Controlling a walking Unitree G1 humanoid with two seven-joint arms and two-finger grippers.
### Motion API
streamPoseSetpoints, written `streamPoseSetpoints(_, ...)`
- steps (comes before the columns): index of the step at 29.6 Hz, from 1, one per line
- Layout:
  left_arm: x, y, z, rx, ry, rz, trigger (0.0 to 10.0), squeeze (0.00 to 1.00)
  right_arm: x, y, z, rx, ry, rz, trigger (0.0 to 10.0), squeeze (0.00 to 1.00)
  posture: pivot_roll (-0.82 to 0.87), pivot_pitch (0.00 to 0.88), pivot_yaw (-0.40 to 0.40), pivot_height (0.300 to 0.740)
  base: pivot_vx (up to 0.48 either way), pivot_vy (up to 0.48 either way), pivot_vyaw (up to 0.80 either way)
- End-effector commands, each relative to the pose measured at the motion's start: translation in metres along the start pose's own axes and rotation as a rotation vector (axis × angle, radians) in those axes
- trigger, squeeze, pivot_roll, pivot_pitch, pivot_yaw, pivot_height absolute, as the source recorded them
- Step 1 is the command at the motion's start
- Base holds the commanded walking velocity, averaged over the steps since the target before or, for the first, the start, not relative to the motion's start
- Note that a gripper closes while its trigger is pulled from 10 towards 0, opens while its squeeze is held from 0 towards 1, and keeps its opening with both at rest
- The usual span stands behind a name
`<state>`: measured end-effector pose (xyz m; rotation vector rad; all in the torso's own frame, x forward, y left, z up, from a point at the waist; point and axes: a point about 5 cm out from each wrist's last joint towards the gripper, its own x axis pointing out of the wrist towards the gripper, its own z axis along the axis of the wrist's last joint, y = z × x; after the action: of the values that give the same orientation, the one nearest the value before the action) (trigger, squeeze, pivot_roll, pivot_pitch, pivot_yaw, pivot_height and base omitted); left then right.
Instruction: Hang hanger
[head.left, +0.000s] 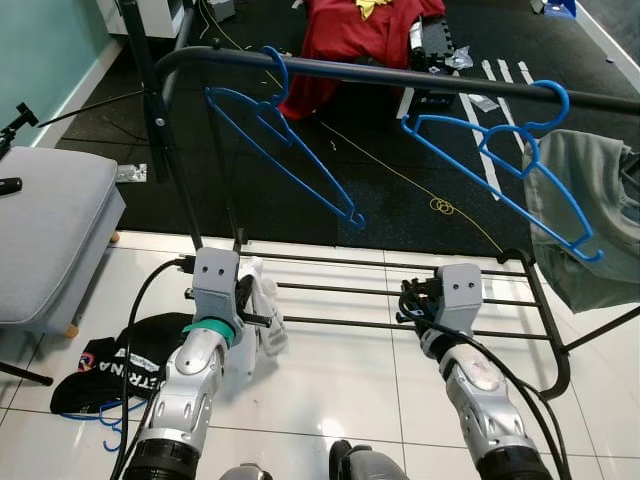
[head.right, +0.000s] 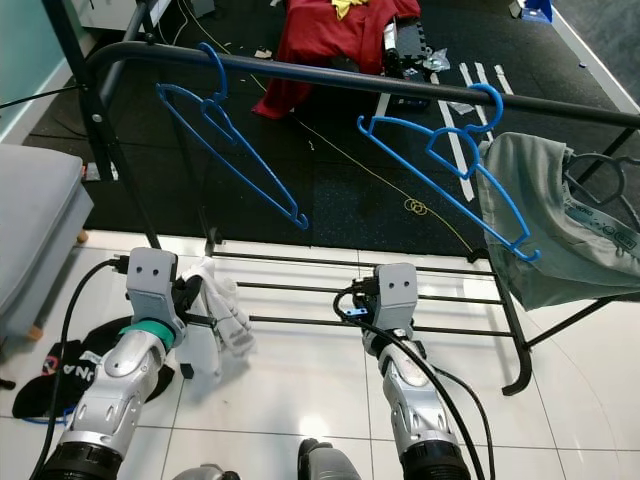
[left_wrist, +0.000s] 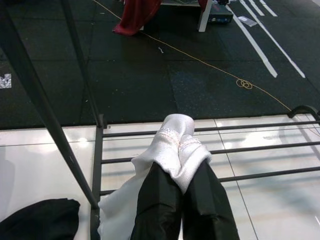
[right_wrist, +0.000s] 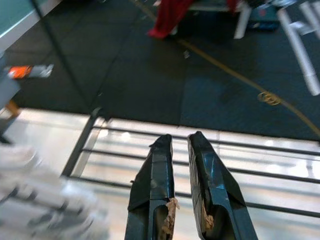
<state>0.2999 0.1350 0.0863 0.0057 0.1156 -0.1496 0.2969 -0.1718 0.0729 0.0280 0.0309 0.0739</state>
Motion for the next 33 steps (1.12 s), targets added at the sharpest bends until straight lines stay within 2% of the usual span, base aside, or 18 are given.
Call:
streamPoseSetpoints(1, -0.001, -0.003, -0.004, 0.009, 0.01, -0.01, 10.0, 0.0, -0.005, -0.015, 0.016, -0.001, -0.122, -0.101, 10.0, 0.0, -0.05, 0.115, 0.008, 0.74, 0.0, 0.0, 0.0)
streamPoseSetpoints(2, -0.001, -0.003, -0.004, 0.009, 0.01, -0.01, 10.0, 0.0, -0.005, -0.015, 0.016, -0.001, -0.122, -0.101, 10.0, 0.0, -0.05, 0.115, 0.008, 0.74, 0.0, 0.0, 0.0)
streamPoseSetpoints(3, -0.002, -0.002, -0.004, 0.009, 0.011, -0.011, 10.0, 0.0, -0.006, -0.02, 0.026, -0.004, -0.189, -0.138, 10.0, 0.0, -0.05, 0.117, 0.011, 0.74, 0.0, 0.0, 0.0)
streamPoseSetpoints(4, -0.002, -0.002, -0.005, 0.008, 0.013, -0.012, 10.0, 0.0, -0.008, -0.027, 0.046, -0.016, -0.303, -0.173, 10.0, 0.19, -0.05, 0.118, 0.013, 0.74, 0.0, 0.0, 0.0)
streamPoseSetpoints(5, -0.002, -0.002, -0.005, 0.008, 0.014, -0.013, 10.0, 0.0, -0.008, -0.028, 0.05, -0.02, -0.327, -0.173, 10.0, 0.19, -0.05, 0.118, 0.013, 0.74, 0.0, 0.0, 0.0)
streamPoseSetpoints(6, -0.002, -0.002, -0.005, 0.005, 0.014, -0.013, 10.0, 0.0, -0.008, -0.03, 0.056, -0.026, -0.356, -0.171, 10.0, 1.0, -0.05, 0.117, 0.013, 0.74, 0.0, 0.0, 0.0)
streamPoseSetpoints(15, -0.001, -0.001, -0.004, -0.008, 0.012, -0.009, 10.0, 0.0, -0.007, -0.031, 0.081, -0.08, -0.458, -0.141, 10.0, 1.0, -0.05, 0.119, 0.013, 0.74, 0.0, 0.0, 0.0)
streamPoseSetpoints(19, -0.001, -0.001, -0.005, -0.004, 0.014, -0.009, 10.0, 0.0, -0.006, -0.04, 0.097, -0.137, -0.493, -0.186, 10.0, 1.0, -0.05, 0.117, 0.013, 0.74, 0.0, 0.0, 0.0)
streamPoseSetpoints(23, -0.001, -0.001, -0.004, -0.002, 0.014, -0.009, 10.0, 0.0, -0.005, -0.057, 0.108, -0.183, -0.5, -0.246, 10.0, 1.0, -0.05, 0.114, 0.014, 0.74, 0.0, 0.0, 0.0)
streamPoseSetpoints(25, -0.001, -0.001, -0.004, -0.002, 0.013, -0.009, 10.0, 0.0, -0.005, -0.061, 0.111, -0.212, -0.504, -0.234, 10.0, 1.0, -0.05, 0.112, 0.014, 0.74, 0.0, 0.0, 0.0)
streamPoseSetpoints(27, -0.001, -0.001, -0.004, -0.002, 0.011, -0.012, 10.0, 0.0, -0.004, -0.073, 0.122, -0.276, -0.505, -0.224, 10.0, 1.0, -0.05, 0.11, 0.012, 0.74, 0.0, 0.0, 0.0)
streamPoseSetpoints(31, -0.001, -0.002, -0.003, -0.003, 0.009, -0.013, 10.0, 0.0, -0.003, -0.082, 0.129, -0.292, -0.5, -0.245, 10.0, 1.0, -0.05, 0.11, 0.011, 0.74, 0.0, 0.0, 0.0)
streamPoseSetpoints(33, -0.001, -0.002, -0.003, -0.003, 0.009, -0.014, 10.0, 0.0, -0.003, -0.097, 0.136, -0.31, -0.487, -0.292, 10.0, 1.0, -0.05, 0.108, 0.01, 0.74, 0.0, 0.0, 0.0)
